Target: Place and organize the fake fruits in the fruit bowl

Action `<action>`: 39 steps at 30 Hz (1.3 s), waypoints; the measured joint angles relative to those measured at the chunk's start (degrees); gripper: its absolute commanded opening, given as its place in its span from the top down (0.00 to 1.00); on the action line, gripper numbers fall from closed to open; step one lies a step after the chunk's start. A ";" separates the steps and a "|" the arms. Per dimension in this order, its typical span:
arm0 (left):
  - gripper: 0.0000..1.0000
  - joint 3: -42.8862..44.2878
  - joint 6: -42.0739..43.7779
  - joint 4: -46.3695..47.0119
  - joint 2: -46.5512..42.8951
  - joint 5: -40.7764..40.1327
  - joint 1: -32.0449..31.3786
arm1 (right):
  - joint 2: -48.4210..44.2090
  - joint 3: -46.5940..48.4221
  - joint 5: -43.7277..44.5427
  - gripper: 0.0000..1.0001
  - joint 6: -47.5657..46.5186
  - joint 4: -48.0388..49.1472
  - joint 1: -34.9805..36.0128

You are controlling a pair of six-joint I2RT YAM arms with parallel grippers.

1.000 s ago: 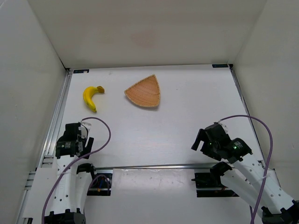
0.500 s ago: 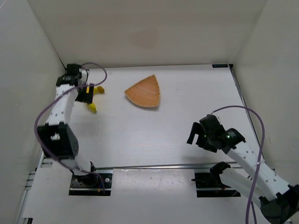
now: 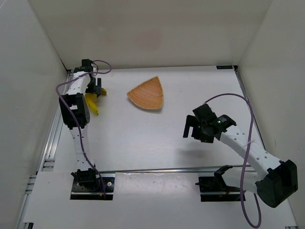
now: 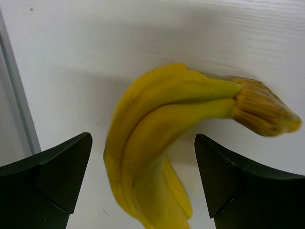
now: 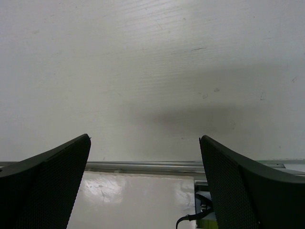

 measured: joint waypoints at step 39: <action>0.84 14.64 3.63 8.61 -2.27 7.61 -28.61 | 12.85 10.88 1.77 0.00 -9.81 4.79 -3.23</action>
